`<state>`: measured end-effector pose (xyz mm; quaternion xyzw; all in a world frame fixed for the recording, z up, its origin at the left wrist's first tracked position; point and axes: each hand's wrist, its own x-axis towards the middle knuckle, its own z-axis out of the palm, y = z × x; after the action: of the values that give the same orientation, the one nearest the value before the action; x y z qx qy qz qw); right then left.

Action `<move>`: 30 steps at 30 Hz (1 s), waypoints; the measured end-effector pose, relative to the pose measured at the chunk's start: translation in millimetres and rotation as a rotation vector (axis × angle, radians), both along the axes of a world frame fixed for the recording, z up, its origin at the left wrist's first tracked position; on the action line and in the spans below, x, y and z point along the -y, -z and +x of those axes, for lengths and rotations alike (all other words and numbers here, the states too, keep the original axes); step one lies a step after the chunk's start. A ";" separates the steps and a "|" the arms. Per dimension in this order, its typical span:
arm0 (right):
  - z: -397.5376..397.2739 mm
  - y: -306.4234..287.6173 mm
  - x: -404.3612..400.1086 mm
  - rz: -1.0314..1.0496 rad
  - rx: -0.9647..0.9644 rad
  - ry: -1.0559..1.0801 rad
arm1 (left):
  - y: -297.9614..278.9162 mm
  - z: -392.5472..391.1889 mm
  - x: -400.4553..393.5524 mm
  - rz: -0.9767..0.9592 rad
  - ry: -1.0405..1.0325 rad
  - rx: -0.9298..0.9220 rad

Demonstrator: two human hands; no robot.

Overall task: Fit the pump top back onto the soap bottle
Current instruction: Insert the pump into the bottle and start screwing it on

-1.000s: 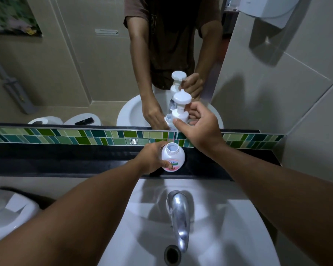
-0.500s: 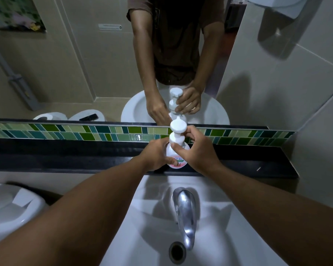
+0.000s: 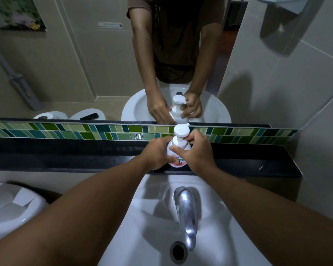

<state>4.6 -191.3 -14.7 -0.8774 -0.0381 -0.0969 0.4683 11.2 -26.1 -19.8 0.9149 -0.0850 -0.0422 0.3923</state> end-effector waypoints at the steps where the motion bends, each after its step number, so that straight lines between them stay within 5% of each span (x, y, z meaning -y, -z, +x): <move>1: -0.4 -0.8 -5.6 0.017 -0.005 0.032 | 0.0 0.0 -0.4 -0.001 0.001 0.005; 9: -14.6 11.4 -7.7 -0.073 -0.135 0.187 | -0.3 -2.5 -0.9 -0.010 0.042 0.048; 23: 26.6 -27.5 32.8 -0.230 -0.235 -0.454 | 0.0 0.1 -0.6 -0.019 -0.001 -0.030; 30: 17.2 -5.4 27.5 -0.210 -0.178 -0.212 | 2.4 0.3 -1.3 -0.015 -0.004 -0.021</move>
<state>21.8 -218.8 -9.3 -0.9176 -0.0989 0.0359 0.3833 11.4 -24.8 -22.2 0.9116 -0.0793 -0.0504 0.4001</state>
